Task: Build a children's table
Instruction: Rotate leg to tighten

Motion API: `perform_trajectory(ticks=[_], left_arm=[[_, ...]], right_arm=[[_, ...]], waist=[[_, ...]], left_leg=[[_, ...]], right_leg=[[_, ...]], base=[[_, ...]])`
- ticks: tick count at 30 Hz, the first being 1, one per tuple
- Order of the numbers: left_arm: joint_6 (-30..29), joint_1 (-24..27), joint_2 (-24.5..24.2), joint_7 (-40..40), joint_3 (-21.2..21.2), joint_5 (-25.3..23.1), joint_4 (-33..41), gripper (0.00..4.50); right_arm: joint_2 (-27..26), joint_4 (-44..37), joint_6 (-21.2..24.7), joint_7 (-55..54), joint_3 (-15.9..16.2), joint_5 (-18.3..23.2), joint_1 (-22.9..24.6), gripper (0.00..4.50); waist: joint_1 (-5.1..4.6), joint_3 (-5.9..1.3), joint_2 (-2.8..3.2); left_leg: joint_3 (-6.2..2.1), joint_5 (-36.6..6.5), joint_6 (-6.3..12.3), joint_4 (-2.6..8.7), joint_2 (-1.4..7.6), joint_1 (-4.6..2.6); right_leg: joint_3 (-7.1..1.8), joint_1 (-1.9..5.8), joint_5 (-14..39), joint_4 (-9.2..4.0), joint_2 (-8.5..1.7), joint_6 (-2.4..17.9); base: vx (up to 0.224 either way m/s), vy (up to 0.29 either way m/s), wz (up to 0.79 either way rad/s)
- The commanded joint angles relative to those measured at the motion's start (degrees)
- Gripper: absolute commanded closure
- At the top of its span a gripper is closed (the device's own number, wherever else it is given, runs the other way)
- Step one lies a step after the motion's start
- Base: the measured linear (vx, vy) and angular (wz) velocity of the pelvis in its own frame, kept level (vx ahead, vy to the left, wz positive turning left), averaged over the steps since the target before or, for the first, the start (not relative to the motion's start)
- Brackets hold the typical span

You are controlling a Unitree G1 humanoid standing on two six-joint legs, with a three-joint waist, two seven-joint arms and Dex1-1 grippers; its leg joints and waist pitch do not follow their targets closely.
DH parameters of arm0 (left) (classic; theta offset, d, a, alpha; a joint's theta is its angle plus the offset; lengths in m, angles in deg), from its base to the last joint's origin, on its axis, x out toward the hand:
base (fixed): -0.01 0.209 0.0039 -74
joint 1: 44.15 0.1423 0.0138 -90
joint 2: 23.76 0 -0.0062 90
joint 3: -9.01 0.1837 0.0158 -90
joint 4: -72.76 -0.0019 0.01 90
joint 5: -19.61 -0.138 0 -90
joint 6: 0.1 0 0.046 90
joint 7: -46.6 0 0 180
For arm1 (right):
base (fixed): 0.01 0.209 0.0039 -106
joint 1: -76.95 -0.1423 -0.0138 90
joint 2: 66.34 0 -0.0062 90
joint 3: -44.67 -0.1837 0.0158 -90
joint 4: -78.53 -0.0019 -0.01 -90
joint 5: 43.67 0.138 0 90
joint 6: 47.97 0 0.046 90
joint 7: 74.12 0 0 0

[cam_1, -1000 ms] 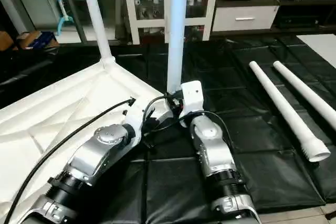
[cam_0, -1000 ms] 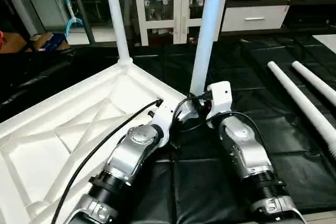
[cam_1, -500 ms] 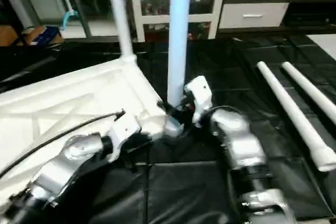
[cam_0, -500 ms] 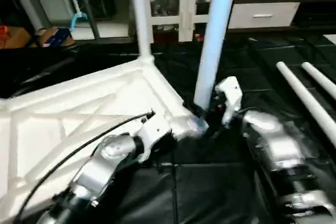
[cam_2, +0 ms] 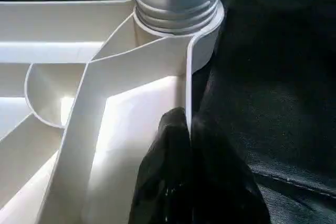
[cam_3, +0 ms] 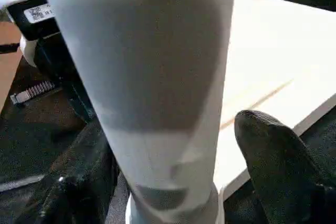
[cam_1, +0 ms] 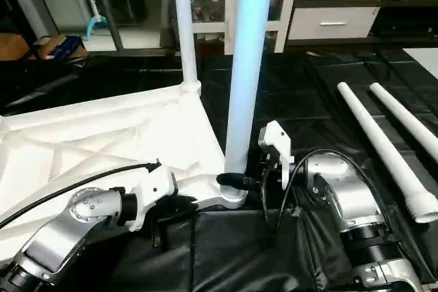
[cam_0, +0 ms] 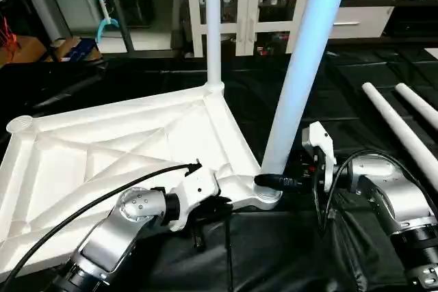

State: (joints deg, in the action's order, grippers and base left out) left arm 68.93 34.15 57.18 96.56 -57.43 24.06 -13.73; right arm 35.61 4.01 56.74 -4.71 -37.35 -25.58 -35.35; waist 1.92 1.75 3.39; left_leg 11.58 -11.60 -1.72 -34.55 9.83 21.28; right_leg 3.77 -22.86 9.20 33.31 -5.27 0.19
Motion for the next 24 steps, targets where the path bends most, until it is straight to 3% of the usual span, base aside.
perform_trajectory(ticks=[1, 4, 6, 9, 11, 17, 21, 23, 24], left_arm=[[0.29, 0.12, -0.27, 1.58, 0.60, 0.72, 1.39, 4.50], [0.29, 0.06, -0.40, 1.68, 0.62, 0.84, 1.39, 4.50], [0.18, 0.01, -0.37, 1.74, 0.54, 0.79, 1.43, 4.50], [0.05, 0.09, -0.37, 1.75, 0.48, 0.78, 1.54, 4.50], [-0.12, 0.30, -0.48, 1.91, 0.52, 0.85, 1.79, 4.50], [-0.39, 0.35, -0.11, 1.41, 0.29, 0.72, 1.63, 4.50], [-0.33, -1.51, 2.37, -3.07, -0.30, -1.51, -1.70, 4.50], [-1.41, -3.92, 4.97, -7.69, -0.64, -3.73, -5.15, 4.50], [-1.62, -4.31, 5.39, -8.45, -0.71, -4.05, -5.67, 4.50]], right_arm=[[1.32, 0.49, -0.59, 0.27, -0.33, -0.44, -0.44, 1.33], [1.43, 0.29, -0.34, 0.70, -0.42, -0.32, -0.29, 1.46], [1.54, -0.02, 0.07, 1.39, -0.36, -0.15, -0.09, 1.82], [1.61, -0.19, 0.42, 1.73, -0.25, 0.14, 0.03, 1.88], [1.62, -0.46, 0.96, 2.10, -0.20, 0.63, 0.23, 2.24], [0.20, 0.02, -0.21, -0.98, -0.95, -0.10, 0.16, 2.52], [-5.14, 3.29, -2.38, -13.54, -2.02, -4.36, -0.87, 2.56], [-9.62, 4.59, -2.16, -23.22, -1.98, -7.35, -0.75, 2.58], [-10.29, 4.68, -2.06, -24.71, -1.97, -7.81, -0.71, 2.59]], waist=[[-0.13, -2.86, -0.73], [-0.12, -2.99, -0.76], [-0.11, -3.01, -0.72], [-0.11, -2.99, -0.79], [-0.13, -2.94, -0.75], [-0.20, -3.00, -0.70], [-0.79, -2.85, -0.78], [-1.23, -2.61, -0.68], [-1.66, -2.61, -0.65]], left_leg=[[-1.84, -14.36, 2.51, 4.60, 3.33, -0.76], [-1.79, -13.18, 3.14, 4.48, 3.36, -0.71], [-1.75, -12.67, 3.48, 4.41, 3.35, -0.71], [-1.76, -12.57, 3.71, 4.41, 3.37, -0.63], [-1.77, -12.95, 3.58, 4.44, 3.38, -0.68], [-1.78, -12.85, 3.26, 4.44, 3.35, -0.71], [-1.91, -13.90, 1.98, 4.58, 3.03, -0.34], [-1.85, -15.62, 1.06, 4.69, 3.07, -0.76], [-2.02, -16.93, 0.16, 4.78, 2.93, -0.79]], right_leg=[[-2.31, 2.12, 17.69, -3.79, -2.99, 11.44], [-2.27, 2.17, 15.78, -3.61, -2.95, 12.01], [-2.26, 2.20, 14.85, -3.54, -2.93, 12.41], [-2.23, 2.28, 14.84, -3.50, -2.94, 12.60], [-2.25, 2.23, 15.65, -3.58, -2.96, 12.46], [-2.23, 2.21, 15.37, -3.54, -2.92, 12.38], [-2.14, 2.31, 18.18, -3.73, -2.96, 11.38], [-2.23, 1.73, 20.76, -4.20, -2.80, 10.44], [-2.11, 1.82, 22.60, -4.29, -2.84, 9.90]], base=[[0.000, 0.000, 0.00], [0.000, 0.000, 0.00], [0.000, 0.000, 0.00], [0.000, 0.000, 0.00], [0.000, 0.000, 0.00], [0.000, 0.000, 0.00], [0.000, 0.000, 0.00], [0.000, 0.000, 0.00], [0.000, 0.000, 0.00]])
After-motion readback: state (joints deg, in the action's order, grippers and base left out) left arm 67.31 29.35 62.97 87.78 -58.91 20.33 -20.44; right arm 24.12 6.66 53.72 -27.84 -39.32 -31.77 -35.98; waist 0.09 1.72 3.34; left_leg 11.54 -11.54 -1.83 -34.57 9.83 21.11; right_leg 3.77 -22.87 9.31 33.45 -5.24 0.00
